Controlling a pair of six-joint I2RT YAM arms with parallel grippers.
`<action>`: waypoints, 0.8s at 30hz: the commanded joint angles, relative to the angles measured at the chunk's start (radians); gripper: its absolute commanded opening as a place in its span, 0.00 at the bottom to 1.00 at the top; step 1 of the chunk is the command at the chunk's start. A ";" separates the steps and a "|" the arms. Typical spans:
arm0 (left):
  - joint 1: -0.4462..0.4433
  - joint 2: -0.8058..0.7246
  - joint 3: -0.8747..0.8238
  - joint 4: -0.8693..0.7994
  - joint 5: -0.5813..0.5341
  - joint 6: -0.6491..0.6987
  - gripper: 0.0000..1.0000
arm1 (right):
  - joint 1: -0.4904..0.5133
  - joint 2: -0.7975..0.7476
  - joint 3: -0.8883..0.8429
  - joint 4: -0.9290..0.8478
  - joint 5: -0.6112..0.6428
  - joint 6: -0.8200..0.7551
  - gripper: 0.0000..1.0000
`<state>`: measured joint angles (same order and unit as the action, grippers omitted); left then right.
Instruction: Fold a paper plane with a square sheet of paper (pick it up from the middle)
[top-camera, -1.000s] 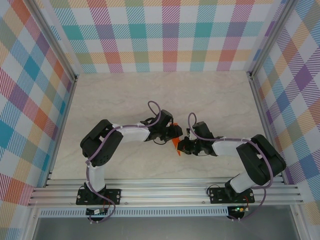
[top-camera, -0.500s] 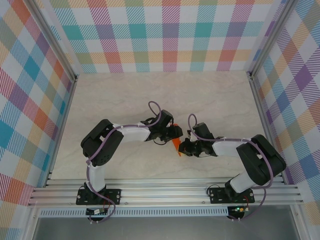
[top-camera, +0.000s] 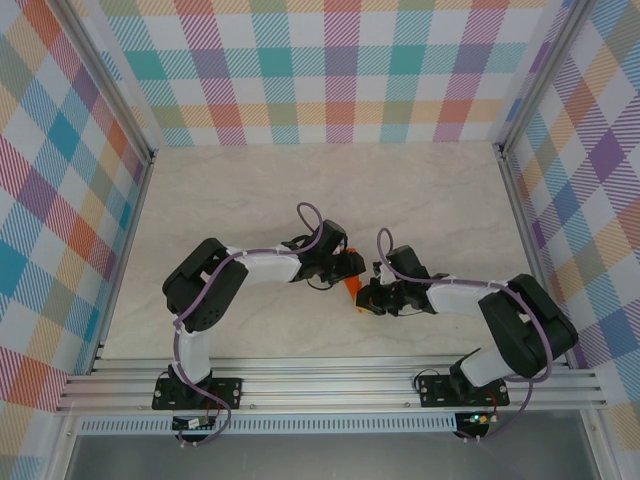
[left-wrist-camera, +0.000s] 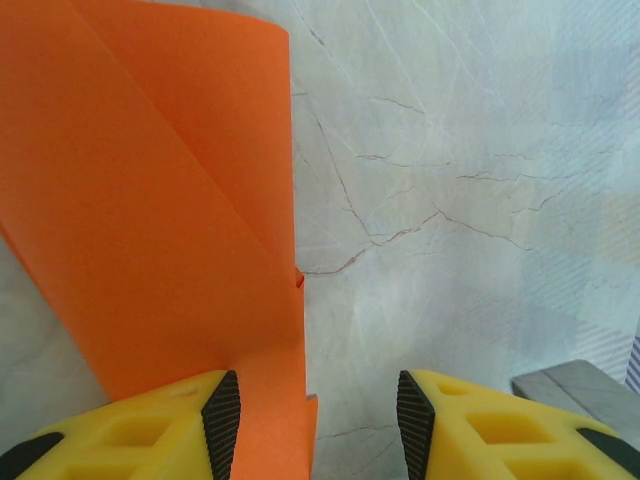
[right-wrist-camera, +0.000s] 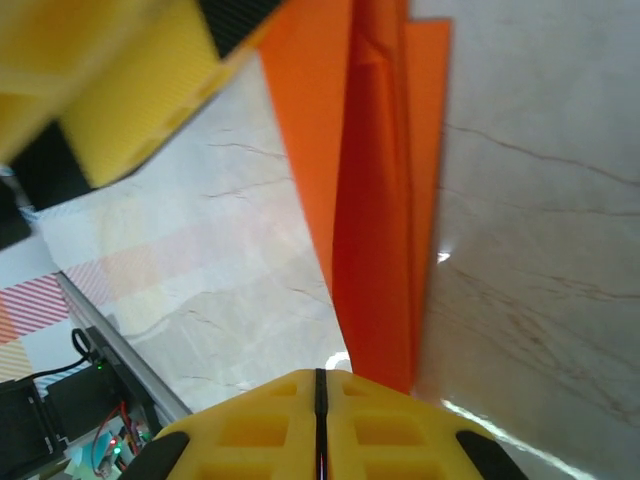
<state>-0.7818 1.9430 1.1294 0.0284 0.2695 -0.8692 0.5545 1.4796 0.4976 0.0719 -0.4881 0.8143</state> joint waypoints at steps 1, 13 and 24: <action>0.006 0.017 0.024 -0.016 0.003 0.021 0.48 | 0.005 0.012 0.014 -0.068 0.061 -0.025 0.08; 0.007 0.018 0.026 -0.020 0.005 0.026 0.48 | 0.005 0.054 -0.068 -0.082 0.077 0.004 0.07; 0.008 0.019 0.026 -0.010 0.016 0.024 0.48 | 0.005 -0.073 -0.070 -0.070 0.056 0.038 0.07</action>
<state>-0.7818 1.9430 1.1305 0.0288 0.2779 -0.8658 0.5518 1.4601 0.4492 0.0925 -0.4500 0.8421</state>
